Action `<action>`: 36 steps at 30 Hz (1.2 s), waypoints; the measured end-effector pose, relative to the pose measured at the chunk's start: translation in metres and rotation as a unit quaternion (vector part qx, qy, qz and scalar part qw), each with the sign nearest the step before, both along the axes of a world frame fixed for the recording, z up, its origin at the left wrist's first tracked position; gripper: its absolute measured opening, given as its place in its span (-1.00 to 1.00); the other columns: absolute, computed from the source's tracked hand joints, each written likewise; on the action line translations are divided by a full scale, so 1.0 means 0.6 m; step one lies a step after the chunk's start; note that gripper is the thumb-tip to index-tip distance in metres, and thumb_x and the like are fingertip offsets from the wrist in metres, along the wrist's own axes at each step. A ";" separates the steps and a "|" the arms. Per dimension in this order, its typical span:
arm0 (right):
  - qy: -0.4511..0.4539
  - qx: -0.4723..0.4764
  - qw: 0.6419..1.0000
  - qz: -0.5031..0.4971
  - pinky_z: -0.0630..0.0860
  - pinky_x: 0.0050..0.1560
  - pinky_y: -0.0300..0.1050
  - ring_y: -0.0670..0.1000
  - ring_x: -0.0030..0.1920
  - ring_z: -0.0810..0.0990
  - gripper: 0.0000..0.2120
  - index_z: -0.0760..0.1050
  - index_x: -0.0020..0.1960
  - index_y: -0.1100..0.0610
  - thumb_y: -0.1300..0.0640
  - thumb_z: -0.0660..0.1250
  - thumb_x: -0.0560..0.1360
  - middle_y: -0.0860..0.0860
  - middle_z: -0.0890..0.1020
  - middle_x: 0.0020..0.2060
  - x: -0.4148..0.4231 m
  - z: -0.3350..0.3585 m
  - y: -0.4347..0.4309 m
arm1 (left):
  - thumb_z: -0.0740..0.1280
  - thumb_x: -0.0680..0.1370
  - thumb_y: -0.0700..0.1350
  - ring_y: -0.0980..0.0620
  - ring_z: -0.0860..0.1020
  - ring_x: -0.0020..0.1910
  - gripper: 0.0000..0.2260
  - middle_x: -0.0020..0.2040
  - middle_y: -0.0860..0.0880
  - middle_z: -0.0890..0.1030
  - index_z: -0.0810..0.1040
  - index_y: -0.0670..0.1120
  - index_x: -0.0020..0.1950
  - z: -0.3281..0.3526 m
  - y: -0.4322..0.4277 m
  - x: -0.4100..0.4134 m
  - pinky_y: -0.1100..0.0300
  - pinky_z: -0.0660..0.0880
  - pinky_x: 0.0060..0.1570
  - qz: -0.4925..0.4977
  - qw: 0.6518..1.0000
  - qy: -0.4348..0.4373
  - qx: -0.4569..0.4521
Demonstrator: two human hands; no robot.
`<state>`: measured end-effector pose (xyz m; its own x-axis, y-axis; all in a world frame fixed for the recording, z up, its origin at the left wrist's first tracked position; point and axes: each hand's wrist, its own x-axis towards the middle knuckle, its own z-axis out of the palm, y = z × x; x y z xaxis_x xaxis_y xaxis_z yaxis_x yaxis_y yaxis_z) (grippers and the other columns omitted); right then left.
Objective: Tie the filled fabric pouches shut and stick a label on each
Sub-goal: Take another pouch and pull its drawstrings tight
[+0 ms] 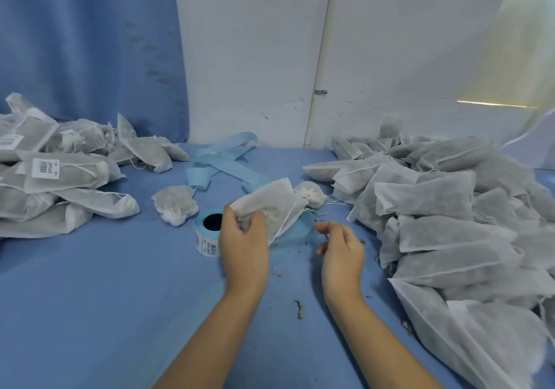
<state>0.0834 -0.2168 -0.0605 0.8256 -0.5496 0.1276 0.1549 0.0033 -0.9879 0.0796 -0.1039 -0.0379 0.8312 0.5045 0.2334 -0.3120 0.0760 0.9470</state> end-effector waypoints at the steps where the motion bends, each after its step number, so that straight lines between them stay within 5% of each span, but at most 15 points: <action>1: -0.014 -0.018 1.000 -0.004 0.36 -0.34 -0.36 -0.12 -0.36 0.44 -0.78 0.57 -0.15 0.03 0.17 0.18 0.58 -0.06 0.59 -0.25 0.000 -0.001 0.001 | 0.26 0.52 -0.25 0.35 0.47 -0.36 -0.85 -0.28 0.16 0.52 0.47 0.00 -0.14 0.001 0.001 0.000 0.52 0.37 -0.33 0.013 1.000 0.000 -0.011; 3: -0.055 -0.045 0.997 -0.007 0.38 -0.27 -0.40 -0.12 -0.28 0.45 -0.87 0.51 -0.07 -0.04 0.16 0.24 0.57 0.01 0.57 -0.08 -0.004 0.003 0.006 | 0.23 0.52 -0.27 0.30 0.42 -0.45 -0.83 -0.36 0.16 0.45 0.40 -0.04 -0.22 0.003 0.003 -0.001 0.49 0.34 -0.41 0.036 0.999 0.000 -0.040; 8: -0.165 -0.162 0.968 0.097 0.43 -0.09 -0.40 -0.17 -0.10 0.54 -0.74 0.47 0.16 -0.19 0.15 0.27 0.60 -0.16 0.54 0.10 -0.013 0.022 0.004 | 0.17 0.50 -0.31 0.21 0.34 -0.45 -0.83 -0.36 0.07 0.38 0.34 -0.10 -0.26 0.004 0.009 0.001 0.39 0.32 -0.44 0.044 0.994 -0.011 -0.102; 12: -0.089 -0.167 0.975 0.118 0.38 -0.07 -0.43 -0.28 -0.07 0.55 -0.77 0.51 0.05 -0.18 0.12 0.16 0.63 -0.37 0.61 -0.06 -0.008 0.013 0.005 | 0.15 0.50 -0.32 0.19 0.32 -0.45 -0.79 -0.40 0.08 0.35 0.31 -0.10 -0.29 0.004 0.013 0.003 0.36 0.30 -0.45 0.043 0.991 -0.013 -0.125; 16: -0.027 -0.134 0.988 0.069 0.40 -0.16 -0.23 -0.06 -0.21 0.54 -0.78 0.53 -0.13 -0.02 0.15 0.16 0.60 -0.12 0.65 -0.20 0.002 0.004 -0.008 | 0.16 0.48 -0.27 0.08 0.37 -0.35 -0.73 -0.40 0.11 0.41 0.35 0.00 -0.38 0.007 0.020 0.009 0.17 0.30 -0.36 0.047 0.981 0.020 -0.186; 18: -0.018 -0.152 0.985 0.075 0.40 -0.20 -0.33 -0.15 -0.24 0.52 -0.82 0.54 -0.15 -0.02 0.19 0.25 0.56 -0.10 0.64 -0.18 0.004 0.003 -0.013 | 0.17 0.47 -0.24 0.04 0.36 -0.31 -0.75 -0.36 0.09 0.42 0.33 0.00 -0.38 0.008 0.024 0.013 0.13 0.27 -0.31 0.048 0.974 0.043 -0.219; 22: -0.089 -0.158 0.982 0.045 0.36 -0.14 -0.47 -0.28 -0.18 0.49 -0.66 0.57 -0.06 -0.05 0.37 0.22 0.47 -0.14 0.58 -0.05 -0.005 0.016 -0.005 | 0.16 0.45 -0.21 0.01 0.38 -0.26 -0.86 -0.26 0.05 0.44 0.32 -0.02 -0.29 0.006 0.031 0.015 0.21 0.24 -0.39 0.022 0.963 0.073 -0.260; 24: -0.129 -0.114 0.985 0.023 0.35 -0.04 -0.49 -0.33 -0.06 0.51 -0.70 0.59 -0.06 0.01 0.28 0.14 0.42 -0.16 0.59 -0.03 -0.010 0.028 -0.001 | 0.16 0.44 -0.21 0.02 0.38 -0.24 -0.88 -0.26 0.03 0.42 0.33 -0.02 -0.28 0.008 0.036 0.016 0.22 0.24 -0.40 0.017 0.962 0.075 -0.260; 28: -0.146 -0.040 0.988 -0.039 0.35 -0.15 -0.40 -0.20 -0.20 0.45 -0.89 0.47 -0.16 0.01 0.11 0.17 0.47 -0.10 0.52 -0.13 -0.008 0.048 -0.008 | 0.16 0.41 -0.21 -0.01 0.31 -0.16 -0.90 -0.14 -0.04 0.37 0.39 -0.05 -0.12 0.006 0.044 0.022 0.16 0.19 -0.35 -0.006 0.966 0.072 -0.248; 32: -0.078 -0.090 0.992 0.043 0.38 -0.13 -0.39 -0.12 -0.14 0.51 -0.76 0.50 -0.18 0.07 0.02 0.21 0.61 -0.01 0.60 -0.14 -0.007 0.050 -0.018 | 0.18 0.42 -0.18 -0.02 0.41 -0.20 -0.93 -0.18 -0.07 0.45 0.43 -0.09 -0.14 0.009 0.045 0.019 0.18 0.27 -0.36 -0.039 0.962 0.094 -0.252; 36: 0.020 -0.040 0.981 0.190 0.43 -0.25 -0.35 -0.18 -0.40 0.50 -0.55 0.54 -0.39 -0.02 -0.06 0.15 0.62 -0.11 0.57 -0.44 -0.010 0.066 -0.014 | 0.18 0.46 -0.17 0.10 0.51 -0.48 -0.83 -0.44 0.08 0.56 0.49 -0.05 -0.31 0.018 0.044 0.013 0.38 0.36 -0.55 -0.092 0.952 0.113 -0.269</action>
<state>0.0776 -0.2255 -0.0208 0.9742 -0.1907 0.1203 0.1177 -0.0247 -0.9927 0.0877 -0.0774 -0.0270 0.9151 0.3423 -0.2132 -0.0395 0.6023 0.7973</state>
